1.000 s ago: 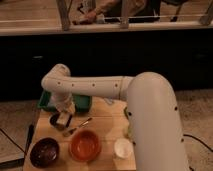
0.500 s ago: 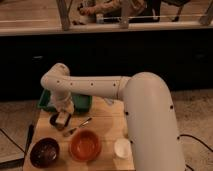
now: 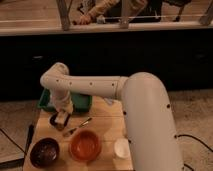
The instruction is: Place eraser in metal cup
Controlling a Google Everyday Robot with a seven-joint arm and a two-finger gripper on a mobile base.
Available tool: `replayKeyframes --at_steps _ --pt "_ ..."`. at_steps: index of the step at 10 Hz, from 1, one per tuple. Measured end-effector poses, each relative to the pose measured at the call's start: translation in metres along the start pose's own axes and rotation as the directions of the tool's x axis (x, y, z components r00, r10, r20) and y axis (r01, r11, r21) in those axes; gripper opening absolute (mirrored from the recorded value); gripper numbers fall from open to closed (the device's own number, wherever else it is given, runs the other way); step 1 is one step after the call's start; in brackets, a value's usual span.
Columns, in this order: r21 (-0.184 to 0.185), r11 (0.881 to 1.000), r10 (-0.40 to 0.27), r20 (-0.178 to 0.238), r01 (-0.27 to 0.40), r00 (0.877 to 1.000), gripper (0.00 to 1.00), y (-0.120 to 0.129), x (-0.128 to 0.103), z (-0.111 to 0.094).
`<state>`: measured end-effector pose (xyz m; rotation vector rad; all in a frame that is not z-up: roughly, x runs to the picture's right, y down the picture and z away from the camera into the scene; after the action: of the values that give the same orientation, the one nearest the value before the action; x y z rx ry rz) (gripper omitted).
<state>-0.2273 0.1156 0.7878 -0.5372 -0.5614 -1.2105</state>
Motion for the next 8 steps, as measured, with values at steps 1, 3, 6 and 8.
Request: replayKeyframes --at_steps 1,3,6,8 --pt "0.000 1.000 0.001 0.003 -0.001 1.000 0.03 -0.0007 0.0004 0.0005" --pt "0.002 1.000 0.001 0.008 -0.001 1.000 0.03 -0.0046 0.0008 0.0006" --pt "0.000 1.000 0.008 0.011 -0.008 1.000 0.03 -0.0037 0.0042 0.0001" --pt "-0.001 1.000 0.011 0.013 -0.011 1.000 0.03 -0.0038 0.0062 0.0006"
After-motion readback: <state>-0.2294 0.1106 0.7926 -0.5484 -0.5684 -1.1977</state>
